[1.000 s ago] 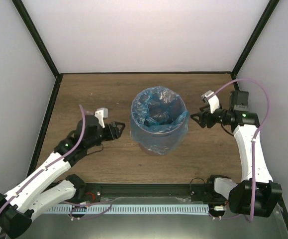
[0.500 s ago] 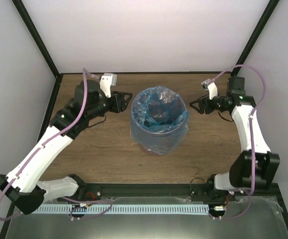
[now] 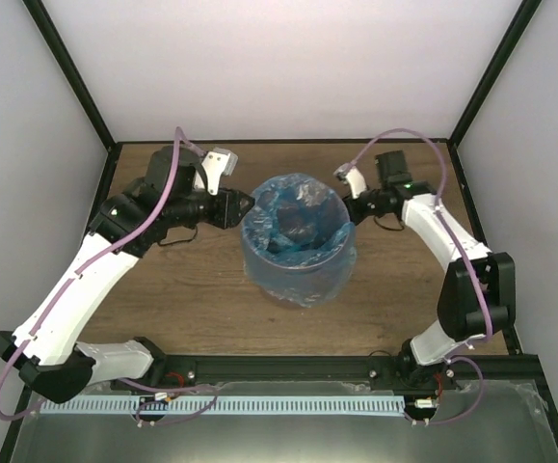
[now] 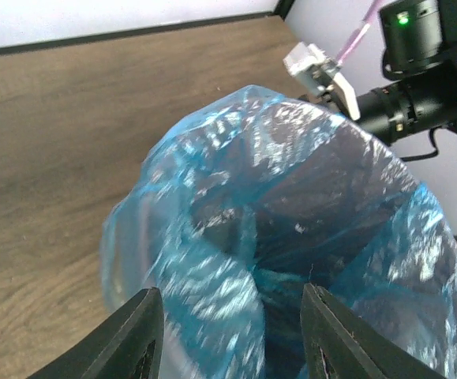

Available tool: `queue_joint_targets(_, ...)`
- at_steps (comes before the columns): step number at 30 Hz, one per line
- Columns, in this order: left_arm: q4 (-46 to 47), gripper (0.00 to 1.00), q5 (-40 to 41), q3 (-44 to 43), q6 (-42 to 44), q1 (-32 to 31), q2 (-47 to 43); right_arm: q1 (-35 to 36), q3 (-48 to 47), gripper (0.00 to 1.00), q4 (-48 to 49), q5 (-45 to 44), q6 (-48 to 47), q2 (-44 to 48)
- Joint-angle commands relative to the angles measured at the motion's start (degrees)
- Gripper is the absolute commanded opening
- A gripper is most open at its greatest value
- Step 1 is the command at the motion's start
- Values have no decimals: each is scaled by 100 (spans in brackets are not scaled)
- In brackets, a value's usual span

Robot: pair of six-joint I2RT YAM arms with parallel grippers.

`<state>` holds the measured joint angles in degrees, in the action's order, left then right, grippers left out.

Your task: Put the trash bags into the trash bin

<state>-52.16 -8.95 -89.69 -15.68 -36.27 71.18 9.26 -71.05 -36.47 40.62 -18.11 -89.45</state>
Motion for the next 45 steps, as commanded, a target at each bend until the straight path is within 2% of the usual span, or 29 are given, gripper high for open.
queue_joint_targets(1,-670,48,-340,-119,281,-24,-217,840,334,55,292,-116,313,254)
queue_joint_targets(6,-1134,40,-596,-115,305,-33,-278,1681,827,58,511,-383,93,493)
queue_joint_targets(10,-1180,31,-1092,30,151,-160,-348,1741,743,59,452,-494,90,398)
queue_joint_targets(14,-1392,26,-1038,91,57,-539,-237,1264,701,64,456,-298,78,617)
queue_joint_targets(18,-1965,19,-190,97,10,-1321,91,619,791,67,318,-275,-60,965)
queue_joint_targets(23,-2126,13,288,315,-66,-1599,335,-173,1426,70,601,-118,-113,1553)
queue_joint_targets(29,-2184,11,474,472,95,-1658,947,-263,2756,70,1563,-205,-141,2358)
queue_joint_targets(36,-1903,11,522,876,243,-1751,1441,-266,2684,70,1554,-2,-55,2437)
queue_joint_targets(45,-1391,11,360,1549,202,-1888,1436,-269,2687,71,1534,-145,-183,2333)
